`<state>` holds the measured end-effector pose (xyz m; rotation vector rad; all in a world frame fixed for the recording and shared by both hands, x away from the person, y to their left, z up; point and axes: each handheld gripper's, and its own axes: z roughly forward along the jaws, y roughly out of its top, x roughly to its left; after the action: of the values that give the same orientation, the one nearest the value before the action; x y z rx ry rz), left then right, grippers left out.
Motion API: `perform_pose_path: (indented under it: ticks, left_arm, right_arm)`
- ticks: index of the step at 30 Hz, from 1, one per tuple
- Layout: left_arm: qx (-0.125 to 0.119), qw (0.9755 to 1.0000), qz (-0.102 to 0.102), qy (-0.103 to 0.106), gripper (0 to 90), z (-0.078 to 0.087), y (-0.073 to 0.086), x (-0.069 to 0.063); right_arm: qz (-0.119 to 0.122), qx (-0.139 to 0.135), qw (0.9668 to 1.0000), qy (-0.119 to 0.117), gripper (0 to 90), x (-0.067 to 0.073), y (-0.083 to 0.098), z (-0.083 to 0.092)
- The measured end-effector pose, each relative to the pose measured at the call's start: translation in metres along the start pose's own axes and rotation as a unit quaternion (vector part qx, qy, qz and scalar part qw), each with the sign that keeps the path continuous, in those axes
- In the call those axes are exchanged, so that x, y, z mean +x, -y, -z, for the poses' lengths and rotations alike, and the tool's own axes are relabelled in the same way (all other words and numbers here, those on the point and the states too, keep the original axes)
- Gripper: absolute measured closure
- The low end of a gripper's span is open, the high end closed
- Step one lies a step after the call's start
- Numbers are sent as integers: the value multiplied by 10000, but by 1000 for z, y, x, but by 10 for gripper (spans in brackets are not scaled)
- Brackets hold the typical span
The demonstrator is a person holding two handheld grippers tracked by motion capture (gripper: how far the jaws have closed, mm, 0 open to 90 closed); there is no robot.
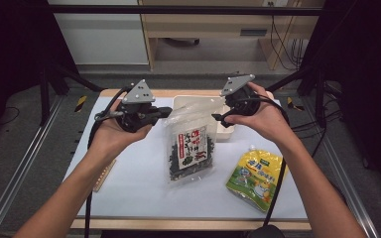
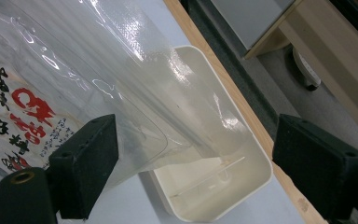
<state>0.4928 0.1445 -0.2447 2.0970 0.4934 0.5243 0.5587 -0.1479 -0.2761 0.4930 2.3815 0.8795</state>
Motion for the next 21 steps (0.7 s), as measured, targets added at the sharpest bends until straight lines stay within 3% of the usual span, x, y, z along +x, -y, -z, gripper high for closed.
perform_pose_path:
  ticks: [7,12,21]
  left_arm:
    - [-41,10000,-67,53,900,3,-2,-5]
    - [-74,9999,-109,102,900,4,-4,-8]
    - [-115,9997,-175,143,900,4,-5,-10]
  right_arm:
    - [397,101,9991,-91,145,4,-5,-1]
    - [532,64,9984,-177,148,6,-12,0]
    - [778,212,9943,-697,204,13,-15,-7]
